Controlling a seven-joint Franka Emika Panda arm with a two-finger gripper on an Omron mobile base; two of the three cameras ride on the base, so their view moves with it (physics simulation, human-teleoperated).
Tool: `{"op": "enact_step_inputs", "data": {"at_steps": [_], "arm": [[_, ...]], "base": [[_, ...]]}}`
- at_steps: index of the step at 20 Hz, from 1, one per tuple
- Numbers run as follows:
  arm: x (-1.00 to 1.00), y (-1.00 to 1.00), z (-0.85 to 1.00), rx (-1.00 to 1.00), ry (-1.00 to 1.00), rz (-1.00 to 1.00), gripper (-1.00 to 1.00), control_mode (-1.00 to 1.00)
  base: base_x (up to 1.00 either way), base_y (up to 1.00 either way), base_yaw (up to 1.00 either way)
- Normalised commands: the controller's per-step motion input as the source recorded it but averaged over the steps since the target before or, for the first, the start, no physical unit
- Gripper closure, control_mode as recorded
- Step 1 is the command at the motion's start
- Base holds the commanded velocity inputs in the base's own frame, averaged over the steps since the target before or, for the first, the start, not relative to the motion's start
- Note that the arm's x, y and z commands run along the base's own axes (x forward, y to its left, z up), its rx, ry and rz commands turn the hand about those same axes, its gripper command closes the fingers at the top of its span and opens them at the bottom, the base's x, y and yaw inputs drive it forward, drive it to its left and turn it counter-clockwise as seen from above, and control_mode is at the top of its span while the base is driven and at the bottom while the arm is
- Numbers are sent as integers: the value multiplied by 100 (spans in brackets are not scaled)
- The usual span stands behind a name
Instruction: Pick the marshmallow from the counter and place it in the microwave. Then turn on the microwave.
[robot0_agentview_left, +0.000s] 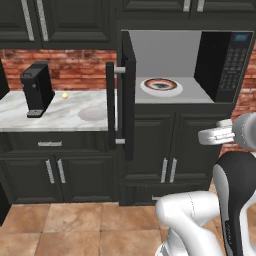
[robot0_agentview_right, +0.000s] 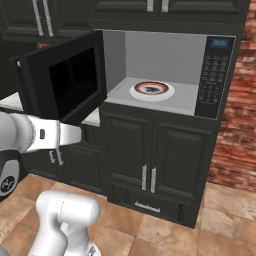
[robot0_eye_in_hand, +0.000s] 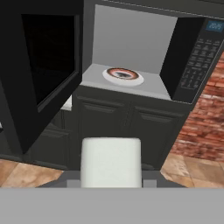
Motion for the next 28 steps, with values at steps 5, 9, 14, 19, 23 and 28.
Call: {"op": "enact_step_inputs", "data": {"at_steps": [5, 9, 14, 19, 23, 28], "arm": [[0, 0, 0, 0, 0, 0, 100, 100], [0, 0, 0, 0, 0, 0, 100, 100], [0, 0, 0, 0, 0, 0, 100, 100], [0, 0, 0, 0, 0, 0, 100, 100], [0, 0, 0, 0, 0, 0, 100, 100], [0, 0, 0, 0, 0, 0, 100, 100]], "base": [[24, -37, 12], [28, -33, 10], [33, -21, 7], [33, -19, 6], [31, -28, 6], [31, -33, 6]]}}
